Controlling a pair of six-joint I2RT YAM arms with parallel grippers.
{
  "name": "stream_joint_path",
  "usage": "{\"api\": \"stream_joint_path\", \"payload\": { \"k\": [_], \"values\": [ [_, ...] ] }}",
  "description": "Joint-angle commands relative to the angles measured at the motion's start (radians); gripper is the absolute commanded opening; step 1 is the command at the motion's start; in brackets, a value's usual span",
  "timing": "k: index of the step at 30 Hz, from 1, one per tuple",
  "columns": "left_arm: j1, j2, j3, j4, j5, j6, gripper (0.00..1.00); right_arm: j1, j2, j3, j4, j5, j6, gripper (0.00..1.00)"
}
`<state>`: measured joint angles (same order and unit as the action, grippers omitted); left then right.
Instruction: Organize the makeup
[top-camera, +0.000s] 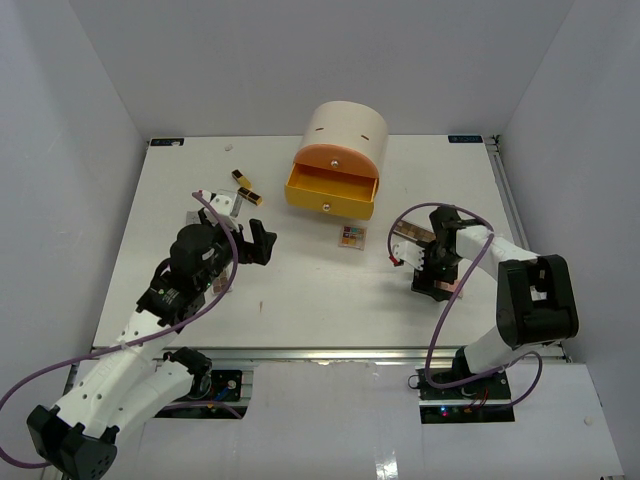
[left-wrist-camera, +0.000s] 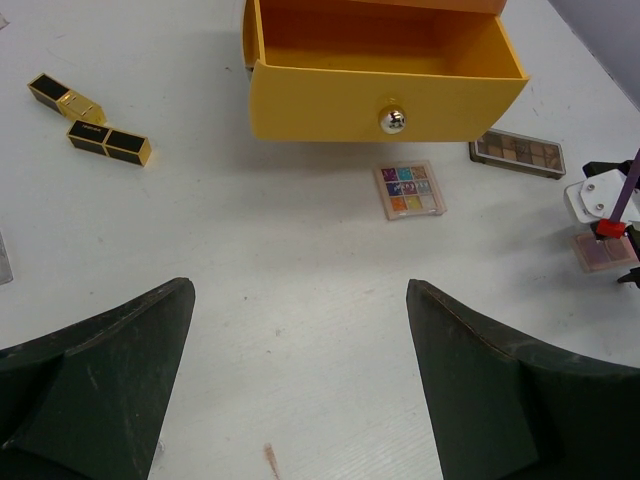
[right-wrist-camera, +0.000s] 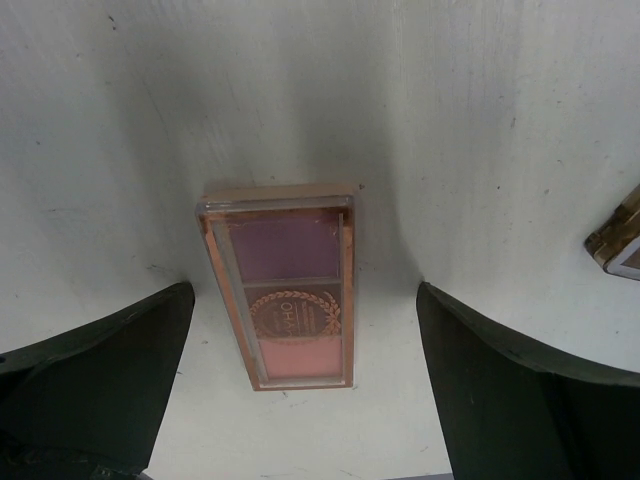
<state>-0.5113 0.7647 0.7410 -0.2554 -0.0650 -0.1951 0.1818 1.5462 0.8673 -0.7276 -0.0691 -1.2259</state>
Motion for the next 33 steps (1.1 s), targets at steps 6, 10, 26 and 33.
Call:
{"api": "stream_joint_path", "payload": {
  "k": [6,10,26,33],
  "values": [
    [0.010,-0.006,-0.016,-0.004,-0.018,0.002,0.98,0.004,0.038,-0.009,0.051,-0.009,0.006,0.71],
    [0.011,-0.007,-0.018,-0.008,-0.029,-0.001,0.98,0.004,0.043,-0.004,0.047,-0.029,0.002,0.48],
    [0.014,0.007,-0.032,-0.021,-0.055,-0.022,0.98,0.016,-0.169,0.167,-0.130,-0.333,0.103,0.20],
    [0.015,0.016,-0.033,-0.022,-0.064,-0.025,0.98,0.103,-0.235,0.306,-0.182,-0.412,0.187,0.18]
  ]
}}
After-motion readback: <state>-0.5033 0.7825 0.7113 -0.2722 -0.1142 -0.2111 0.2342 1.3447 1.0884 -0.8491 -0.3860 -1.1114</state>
